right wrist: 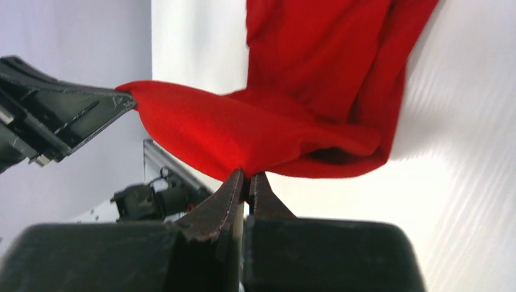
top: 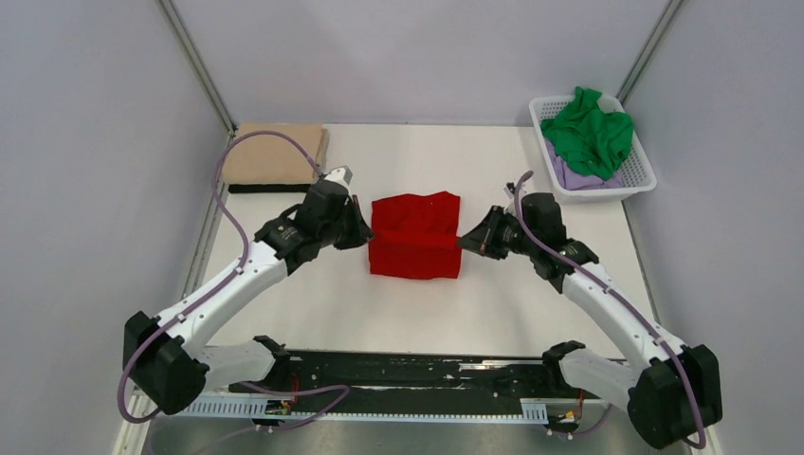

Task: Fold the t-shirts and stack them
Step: Fold the long partially folded tshirt into a neat square

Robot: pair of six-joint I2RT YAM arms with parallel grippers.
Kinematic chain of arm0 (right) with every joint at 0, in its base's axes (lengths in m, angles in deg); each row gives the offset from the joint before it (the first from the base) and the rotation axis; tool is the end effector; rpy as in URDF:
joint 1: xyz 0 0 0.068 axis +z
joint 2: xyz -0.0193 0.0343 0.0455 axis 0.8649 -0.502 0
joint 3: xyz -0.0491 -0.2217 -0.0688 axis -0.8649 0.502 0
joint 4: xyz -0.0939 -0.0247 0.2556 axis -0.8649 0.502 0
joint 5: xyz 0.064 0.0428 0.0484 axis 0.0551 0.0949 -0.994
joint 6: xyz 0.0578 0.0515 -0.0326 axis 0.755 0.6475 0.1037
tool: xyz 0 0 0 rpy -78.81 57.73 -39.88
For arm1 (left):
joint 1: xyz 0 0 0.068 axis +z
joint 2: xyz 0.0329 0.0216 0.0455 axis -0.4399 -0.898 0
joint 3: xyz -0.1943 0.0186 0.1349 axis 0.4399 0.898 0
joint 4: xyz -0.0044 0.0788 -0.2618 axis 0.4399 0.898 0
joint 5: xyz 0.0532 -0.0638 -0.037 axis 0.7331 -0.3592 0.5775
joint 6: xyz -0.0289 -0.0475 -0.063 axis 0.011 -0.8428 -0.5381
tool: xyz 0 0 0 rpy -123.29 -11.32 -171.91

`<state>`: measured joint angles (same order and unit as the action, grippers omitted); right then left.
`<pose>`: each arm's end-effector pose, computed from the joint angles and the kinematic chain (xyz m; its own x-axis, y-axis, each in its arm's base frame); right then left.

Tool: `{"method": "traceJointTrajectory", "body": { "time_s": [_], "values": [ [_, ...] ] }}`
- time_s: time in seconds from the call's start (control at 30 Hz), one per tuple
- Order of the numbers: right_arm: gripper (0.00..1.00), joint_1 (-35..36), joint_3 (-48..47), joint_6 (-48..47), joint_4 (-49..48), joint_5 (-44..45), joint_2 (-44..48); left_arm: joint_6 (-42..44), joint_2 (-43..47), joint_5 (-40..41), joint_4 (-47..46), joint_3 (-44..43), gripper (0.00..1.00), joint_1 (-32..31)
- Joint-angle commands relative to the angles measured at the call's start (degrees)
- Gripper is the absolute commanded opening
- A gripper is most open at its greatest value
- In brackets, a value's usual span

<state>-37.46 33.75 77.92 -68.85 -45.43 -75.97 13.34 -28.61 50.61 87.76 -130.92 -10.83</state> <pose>0.2463 0.1368 0.2056 -0.8491 0.3244 -0.4168 -0.1230 0.6460 0.7534 0.2421 -0.1790 0.2423 -0.7737 -0.2771 -0.5697 0.0680 0.8577 -0.5096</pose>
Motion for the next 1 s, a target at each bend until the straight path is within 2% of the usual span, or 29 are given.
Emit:
{"method": "traceJointTrajectory", "body": {
  "time_s": [0.0,0.2,0.4,0.63,0.97],
  "values": [
    [0.0,-3.9,-7.7,-4.4,-4.2,3.9,-7.2,3.7,-6.5,3.9,-4.9,-5.8,0.0,4.4],
    [0.0,-8.0,-14.3,-5.6,-6.5,3.1,-16.8,5.8,-16.6,0.5,-8.8,-11.7,0.0,10.0],
    [0.0,-11.3,-19.1,-6.8,-9.2,0.3,-26.2,7.3,-27.2,-0.4,-8.3,-19.4,0.0,13.0],
    [0.0,-12.9,-26.3,-7.7,-10.9,-1.8,-38.0,8.1,-35.8,3.8,-6.1,-26.8,0.0,15.0],
    [0.0,-13.6,-34.5,-7.6,-15.0,1.6,-53.2,6.4,-50.9,4.7,-3.3,-37.0,0.0,17.6]
  ]
}}
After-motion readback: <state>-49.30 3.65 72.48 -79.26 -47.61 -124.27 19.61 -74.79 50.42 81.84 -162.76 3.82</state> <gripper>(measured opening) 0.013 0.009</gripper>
